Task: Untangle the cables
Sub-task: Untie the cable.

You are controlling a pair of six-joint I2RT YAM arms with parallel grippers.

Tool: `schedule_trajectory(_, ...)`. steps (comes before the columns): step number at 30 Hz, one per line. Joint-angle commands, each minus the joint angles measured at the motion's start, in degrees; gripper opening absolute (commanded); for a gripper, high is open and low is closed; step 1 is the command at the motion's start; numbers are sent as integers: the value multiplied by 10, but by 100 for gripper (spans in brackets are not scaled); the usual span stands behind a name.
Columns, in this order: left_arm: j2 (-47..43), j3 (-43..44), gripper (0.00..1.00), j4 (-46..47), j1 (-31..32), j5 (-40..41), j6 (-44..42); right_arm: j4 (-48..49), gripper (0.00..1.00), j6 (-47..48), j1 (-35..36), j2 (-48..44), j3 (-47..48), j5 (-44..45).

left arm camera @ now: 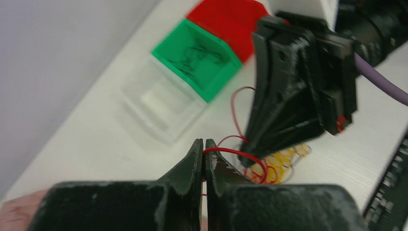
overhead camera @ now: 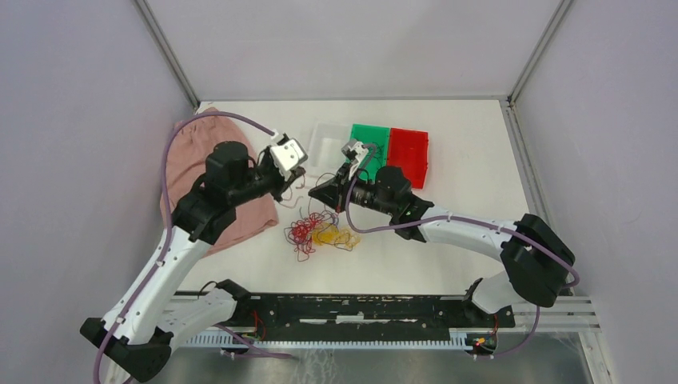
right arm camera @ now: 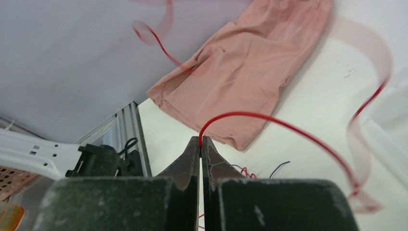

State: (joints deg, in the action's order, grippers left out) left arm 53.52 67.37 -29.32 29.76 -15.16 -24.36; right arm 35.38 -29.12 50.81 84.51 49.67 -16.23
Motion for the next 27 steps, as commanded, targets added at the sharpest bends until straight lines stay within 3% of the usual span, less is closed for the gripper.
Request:
schedule_trajectory(1, -17, -44, 7, -25, 2, -157, 77, 8, 1, -18, 3, -3, -6, -2)
schedule_trajectory(8, -26, -110, 4, -23, 1, -192, 86, 4, 1, -27, 5, -36, -8, 19)
schedule_trajectory(14, -47, -172, 5, 55, 2, -161, 155, 18, 1, -65, 6, -53, -10, 17)
schedule_trajectory(21, -67, -216, 18, 154, 0, -90, 234, 35, 1, -90, 16, -66, -15, 9)
schedule_trajectory(27, -67, -221, 22, 183, -1, -146, 275, 43, 1, -101, 24, -68, -13, 7)
